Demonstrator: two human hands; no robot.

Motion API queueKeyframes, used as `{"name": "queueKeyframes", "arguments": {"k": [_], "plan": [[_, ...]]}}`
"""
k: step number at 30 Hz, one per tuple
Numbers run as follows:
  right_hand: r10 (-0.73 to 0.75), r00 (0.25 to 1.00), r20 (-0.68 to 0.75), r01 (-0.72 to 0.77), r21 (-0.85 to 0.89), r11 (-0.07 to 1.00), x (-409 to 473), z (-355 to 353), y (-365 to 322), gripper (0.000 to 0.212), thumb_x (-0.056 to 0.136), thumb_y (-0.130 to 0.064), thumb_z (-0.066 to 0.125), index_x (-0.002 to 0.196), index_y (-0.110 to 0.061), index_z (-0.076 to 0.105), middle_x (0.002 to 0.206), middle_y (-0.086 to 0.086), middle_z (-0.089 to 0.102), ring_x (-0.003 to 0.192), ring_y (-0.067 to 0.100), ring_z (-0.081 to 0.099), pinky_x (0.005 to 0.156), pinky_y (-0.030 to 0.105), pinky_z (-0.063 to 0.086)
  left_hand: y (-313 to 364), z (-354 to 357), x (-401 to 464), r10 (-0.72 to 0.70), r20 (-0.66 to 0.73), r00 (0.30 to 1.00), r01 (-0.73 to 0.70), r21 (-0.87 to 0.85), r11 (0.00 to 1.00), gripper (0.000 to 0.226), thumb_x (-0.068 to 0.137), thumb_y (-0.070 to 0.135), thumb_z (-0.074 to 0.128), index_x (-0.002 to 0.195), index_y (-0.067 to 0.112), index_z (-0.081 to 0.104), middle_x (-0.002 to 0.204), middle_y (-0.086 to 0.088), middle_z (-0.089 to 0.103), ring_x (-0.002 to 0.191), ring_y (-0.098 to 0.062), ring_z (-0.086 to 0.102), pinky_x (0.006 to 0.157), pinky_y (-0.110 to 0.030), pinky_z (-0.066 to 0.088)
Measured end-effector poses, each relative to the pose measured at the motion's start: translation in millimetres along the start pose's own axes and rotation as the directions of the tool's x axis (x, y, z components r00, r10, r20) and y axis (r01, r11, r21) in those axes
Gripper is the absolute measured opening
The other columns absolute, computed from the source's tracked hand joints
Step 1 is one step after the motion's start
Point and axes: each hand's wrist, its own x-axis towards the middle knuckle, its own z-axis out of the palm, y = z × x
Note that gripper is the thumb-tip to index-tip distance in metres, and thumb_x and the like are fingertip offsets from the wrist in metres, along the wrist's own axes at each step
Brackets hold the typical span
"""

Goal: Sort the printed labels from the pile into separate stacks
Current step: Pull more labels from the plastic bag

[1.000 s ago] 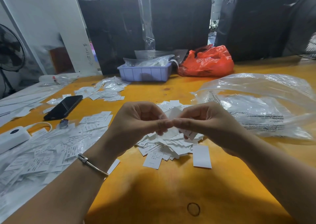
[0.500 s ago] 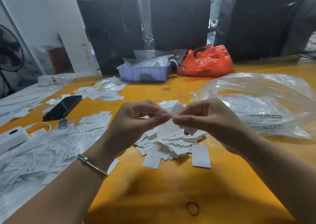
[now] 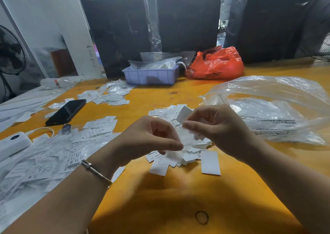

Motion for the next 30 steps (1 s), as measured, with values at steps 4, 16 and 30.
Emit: {"name": "queueKeyframes", "arguments": {"k": [4, 16, 30], "plan": [[0.02, 1.0, 0.015, -0.022, 0.129, 0.991, 0.8, -4.3, -0.5, 0.048, 0.08, -0.043, 0.059, 0.081, 0.004, 0.071, 0.07, 0.027, 0.064, 0.057, 0.029, 0.057, 0.054, 0.038, 0.044, 0.2, -2.5, 1.1, 0.067, -0.114, 0.991, -0.074, -0.062, 0.995, 0.021, 0.069, 0.025, 0.079, 0.08, 0.007, 0.075, 0.069, -0.009, 0.068, 0.061, -0.015, 0.062, 0.055, -0.021, 0.051], [-0.016, 0.977, -0.212, 0.073, 0.262, 0.962, 4.9, -18.8, 1.3, 0.042, 0.073, 0.009, 0.074, 0.108, -0.008, 0.059, 0.083, 0.012, 0.072, 0.068, 0.017, 0.067, 0.063, 0.025, 0.055, -6.7, -5.7, 3.7, 0.064, -0.252, 0.966, -0.079, -0.048, 0.996, 0.027, 0.062, 0.031, 0.081, 0.077, 0.011, 0.07, 0.07, -0.004, 0.067, 0.065, -0.012, 0.061, 0.06, -0.02, 0.052], [0.02, 0.971, -0.237, 0.049, 0.283, 0.958, 2.1, -19.7, -8.0, 0.024, 0.062, -0.019, 0.084, 0.07, -0.007, 0.066, 0.079, 0.03, 0.06, 0.068, 0.034, 0.051, 0.065, 0.035, 0.039, -5.7, -2.7, 4.0, 0.114, -0.243, 0.963, -0.133, -0.064, 0.989, 0.029, 0.062, 0.027, 0.083, 0.077, 0.009, 0.066, 0.067, 0.002, 0.066, 0.062, -0.009, 0.06, 0.059, -0.018, 0.05]]}}
